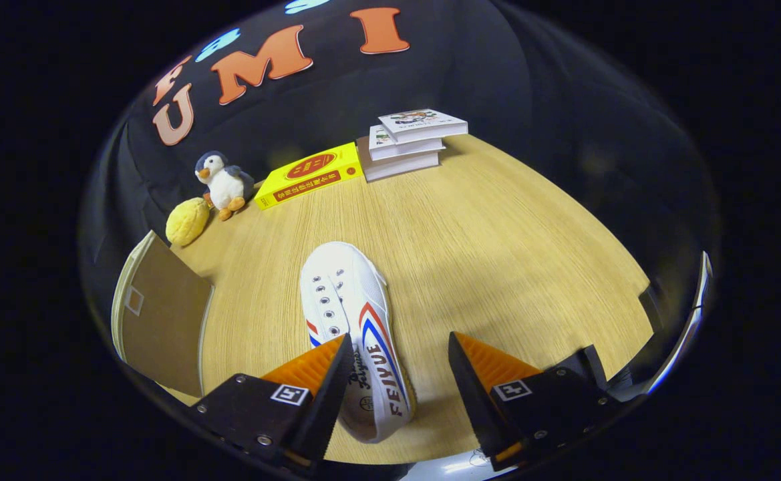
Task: Open the storage box then place both shoes into the box .Put the left shoe in first, then the right shoe, with the right side of both shoes facing outward in a uniform manner.
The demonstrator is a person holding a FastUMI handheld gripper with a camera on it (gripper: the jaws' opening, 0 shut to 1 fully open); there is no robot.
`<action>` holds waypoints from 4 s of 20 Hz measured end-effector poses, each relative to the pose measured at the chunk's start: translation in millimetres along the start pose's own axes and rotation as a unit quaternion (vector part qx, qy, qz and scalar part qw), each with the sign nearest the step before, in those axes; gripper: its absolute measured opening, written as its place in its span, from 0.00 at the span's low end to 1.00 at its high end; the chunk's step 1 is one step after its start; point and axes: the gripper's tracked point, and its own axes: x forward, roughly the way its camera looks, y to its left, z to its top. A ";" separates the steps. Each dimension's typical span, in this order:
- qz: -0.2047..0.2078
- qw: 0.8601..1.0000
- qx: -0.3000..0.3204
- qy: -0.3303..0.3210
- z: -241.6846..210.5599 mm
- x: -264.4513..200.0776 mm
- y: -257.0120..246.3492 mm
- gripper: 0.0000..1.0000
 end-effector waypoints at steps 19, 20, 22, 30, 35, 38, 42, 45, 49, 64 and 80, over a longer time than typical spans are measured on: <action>0.049 0.997 0.065 -0.014 33.3 -11.3 44.3 0.01; 0.053 0.996 0.069 -0.022 38.3 -20.2 54.6 0.01; 0.054 0.995 0.071 -0.037 48.5 -37.5 78.1 0.01; 0.081 0.991 0.081 -0.066 65.5 -103.5 201.7 0.01; 0.080 0.992 0.083 -0.052 55.4 -119.6 269.0 0.01; 0.100 0.990 0.083 -0.051 49.3 -126.4 309.0 0.01; 0.113 0.990 0.069 -0.040 33.9 -123.4 347.5 0.01; 0.104 0.993 0.052 -0.025 15.9 -115.3 360.2 0.01; 0.091 0.995 0.036 -0.022 6.1 -105.8 361.8 0.01; 0.109 0.993 0.017 -0.042 6.3 -111.8 381.3 0.41; 0.092 0.971 -0.044 -0.215 146.2 -205.5 324.2 0.99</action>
